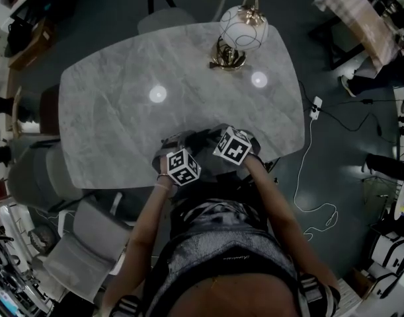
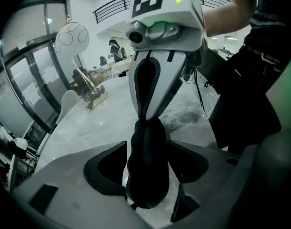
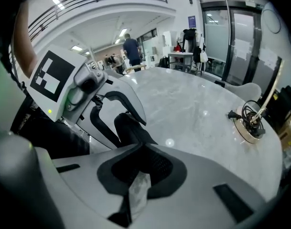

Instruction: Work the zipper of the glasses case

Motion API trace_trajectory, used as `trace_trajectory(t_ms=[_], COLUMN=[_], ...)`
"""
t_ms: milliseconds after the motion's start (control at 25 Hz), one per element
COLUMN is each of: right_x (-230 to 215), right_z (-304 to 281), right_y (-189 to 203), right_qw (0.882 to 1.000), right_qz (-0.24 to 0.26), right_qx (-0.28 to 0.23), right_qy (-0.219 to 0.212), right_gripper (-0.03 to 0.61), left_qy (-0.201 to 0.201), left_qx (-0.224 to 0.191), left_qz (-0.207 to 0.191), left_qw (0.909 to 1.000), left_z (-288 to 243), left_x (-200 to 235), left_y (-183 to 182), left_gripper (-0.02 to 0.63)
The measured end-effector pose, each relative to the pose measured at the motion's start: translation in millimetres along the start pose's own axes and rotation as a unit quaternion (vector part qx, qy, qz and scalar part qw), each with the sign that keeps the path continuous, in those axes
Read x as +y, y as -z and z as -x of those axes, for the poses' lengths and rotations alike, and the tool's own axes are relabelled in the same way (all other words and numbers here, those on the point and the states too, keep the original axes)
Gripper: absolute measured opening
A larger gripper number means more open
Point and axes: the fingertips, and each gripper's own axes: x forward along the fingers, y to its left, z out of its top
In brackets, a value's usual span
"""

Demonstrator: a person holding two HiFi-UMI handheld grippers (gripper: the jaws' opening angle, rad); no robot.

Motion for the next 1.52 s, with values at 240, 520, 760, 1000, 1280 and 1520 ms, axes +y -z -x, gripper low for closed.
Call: trace_trajectory(t_ms=[240, 520, 760, 1000, 1280, 1520], right_x=[-12.3, -28.5, -47.7, -39.1, -33.2, -36.4], right_z=[-4.4, -8.6, -14.6, -12.9, -21.7, -22.2], right_y=[-5.7, -15.1, -27.3, -34.7, -27.3, -27.4], right_qw=[1.0, 0.999, 0.998, 0.998, 0.999, 0.998], right_qz=[-0.01, -0.02, -0.01, -0.001, -0.006, -0.027], right_qx=[-0.01, -0.024, -0.036, -0.036, -0.015, -0.034], right_qy=[0.002, 0.025, 0.059, 0.045, 0.032, 0.037], right_gripper=[0.063, 0.063, 0.063, 0.063, 0.063, 0.063], left_qy=[-0.068, -0.062, -0.084, -0.096, -0.087, -0.094], left_qx=[-0.028, -0.048, -0.044, -0.039, -0.055, -0.062], left_qz=[0.044, 0.12, 0.107, 0.106, 0.134, 0.166], left_qw=[0.9963, 0.9897, 0.9897, 0.9889, 0.9857, 0.9797], left_z=[35.4, 35.9, 28.0, 22.0, 18.1, 17.8], left_x=[19.2, 25.0, 43.7, 60.0, 67.2, 70.3], left_y=[8.1, 21.4, 21.5, 24.9, 27.4, 28.6], left_gripper=[0.247, 0.075, 0.037, 0.015, 0.006, 0.006])
